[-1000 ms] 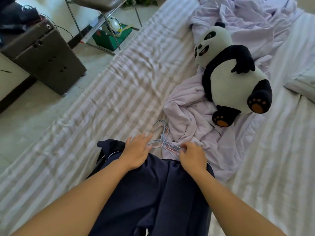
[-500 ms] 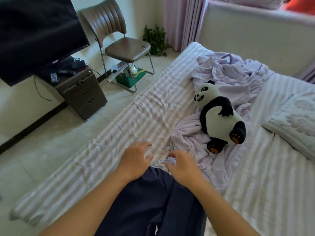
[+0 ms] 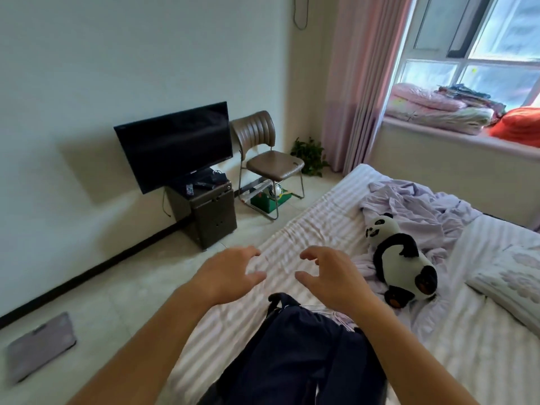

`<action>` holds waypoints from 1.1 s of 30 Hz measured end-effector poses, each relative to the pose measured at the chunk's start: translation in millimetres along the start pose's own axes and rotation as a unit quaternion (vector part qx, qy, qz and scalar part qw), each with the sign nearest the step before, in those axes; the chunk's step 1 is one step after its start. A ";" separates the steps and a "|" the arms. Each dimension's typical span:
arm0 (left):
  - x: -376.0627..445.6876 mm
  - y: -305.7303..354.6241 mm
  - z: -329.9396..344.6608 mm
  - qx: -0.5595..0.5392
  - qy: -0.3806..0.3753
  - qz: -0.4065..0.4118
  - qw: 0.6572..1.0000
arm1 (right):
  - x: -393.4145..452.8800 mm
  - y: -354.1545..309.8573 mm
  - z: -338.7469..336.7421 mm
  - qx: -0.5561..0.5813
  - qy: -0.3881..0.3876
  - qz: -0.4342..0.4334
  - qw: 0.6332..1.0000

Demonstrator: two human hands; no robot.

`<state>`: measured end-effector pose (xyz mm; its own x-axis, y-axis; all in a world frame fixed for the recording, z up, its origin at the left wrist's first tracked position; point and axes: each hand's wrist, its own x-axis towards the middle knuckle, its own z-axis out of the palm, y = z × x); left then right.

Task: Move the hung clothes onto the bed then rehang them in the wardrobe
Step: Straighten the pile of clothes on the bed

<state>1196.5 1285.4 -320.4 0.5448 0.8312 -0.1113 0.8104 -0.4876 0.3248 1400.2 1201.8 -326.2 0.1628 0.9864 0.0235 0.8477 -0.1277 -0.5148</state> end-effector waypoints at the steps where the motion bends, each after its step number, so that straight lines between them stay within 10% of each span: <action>1: -21.7 -5.7 -13.5 0.001 0.008 -0.001 1.000 | -11.3 -18.8 -3.1 -0.012 0.000 -0.010 1.000; 18: -357.7 -85.2 -118.8 0.002 0.112 -0.173 0.979 | -164.6 -271.0 0.6 -0.070 -0.072 -0.248 0.963; 33: -633.0 -25.7 -109.5 -0.004 0.205 -0.412 0.888 | -324.8 -390.2 35.1 -0.056 -0.177 -0.475 0.860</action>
<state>807.2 801.1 -155.4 -0.3581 0.9330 0.0363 0.8951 0.3321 0.2974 998.8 935.0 -163.0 -0.7770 0.6189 0.1149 0.5601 0.7631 -0.3225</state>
